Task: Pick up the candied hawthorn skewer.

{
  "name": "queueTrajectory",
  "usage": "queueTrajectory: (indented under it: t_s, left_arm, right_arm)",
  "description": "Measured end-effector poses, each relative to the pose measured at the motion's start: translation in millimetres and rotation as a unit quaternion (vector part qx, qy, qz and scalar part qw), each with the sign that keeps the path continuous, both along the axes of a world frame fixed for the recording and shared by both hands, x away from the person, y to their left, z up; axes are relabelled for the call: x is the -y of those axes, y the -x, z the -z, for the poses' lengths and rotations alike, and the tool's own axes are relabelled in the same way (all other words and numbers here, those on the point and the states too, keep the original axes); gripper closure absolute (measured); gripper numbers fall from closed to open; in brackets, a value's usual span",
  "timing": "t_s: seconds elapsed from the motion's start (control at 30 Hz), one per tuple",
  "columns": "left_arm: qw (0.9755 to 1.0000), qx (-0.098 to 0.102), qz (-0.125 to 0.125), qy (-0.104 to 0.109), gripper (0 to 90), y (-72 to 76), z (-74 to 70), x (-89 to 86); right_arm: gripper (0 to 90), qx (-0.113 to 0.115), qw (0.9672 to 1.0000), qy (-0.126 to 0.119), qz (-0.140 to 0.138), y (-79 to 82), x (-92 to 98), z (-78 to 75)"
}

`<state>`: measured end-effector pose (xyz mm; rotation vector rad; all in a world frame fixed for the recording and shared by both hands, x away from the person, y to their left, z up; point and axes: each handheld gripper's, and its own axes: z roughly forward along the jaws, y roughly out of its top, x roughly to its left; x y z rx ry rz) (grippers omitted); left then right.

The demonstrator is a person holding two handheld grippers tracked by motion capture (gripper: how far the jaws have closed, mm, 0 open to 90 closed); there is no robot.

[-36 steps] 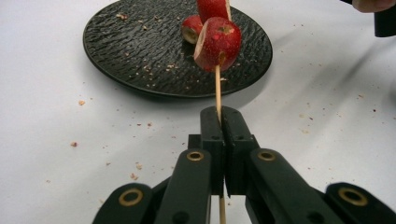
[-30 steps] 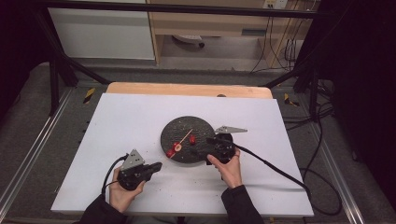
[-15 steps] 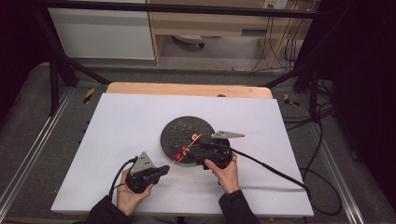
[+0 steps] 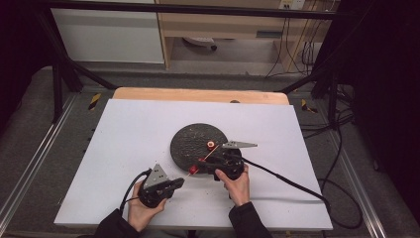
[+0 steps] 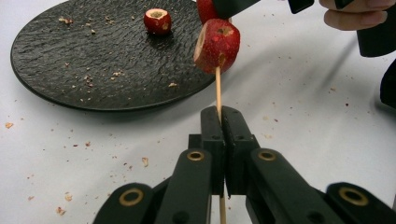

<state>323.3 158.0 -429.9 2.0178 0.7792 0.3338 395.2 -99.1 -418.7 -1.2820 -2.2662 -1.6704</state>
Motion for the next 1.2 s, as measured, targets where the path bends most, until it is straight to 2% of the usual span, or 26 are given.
queueTrajectory:
  t_s: [0.17,0.4,0.77,1.2]
  left_arm:
    - [1.0,0.001,0.001,0.001,88.1,0.2,0.1,-0.1]
    - [1.0,0.002,0.0,0.005,88.1,0.1,-0.3,-1.7]
    - [0.9999,0.006,-0.002,0.008,88.1,0.8,-2.0,-9.6]
    - [0.9999,0.005,-0.009,0.009,88.2,0.0,-3.0,-17.4]
  right_arm:
    - [60.6,-0.008,1.0,-0.004,-0.003,-0.5,-0.2,0.2]
    - [61.7,-0.005,1.0,-0.004,0.0,-1.4,1.9,-2.9]
    - [61.9,0.015,0.9992,-0.019,0.033,-13.2,14.8,-21.8]
    - [62.0,0.03,0.9965,-0.02,0.076,-35.3,37.1,-44.2]
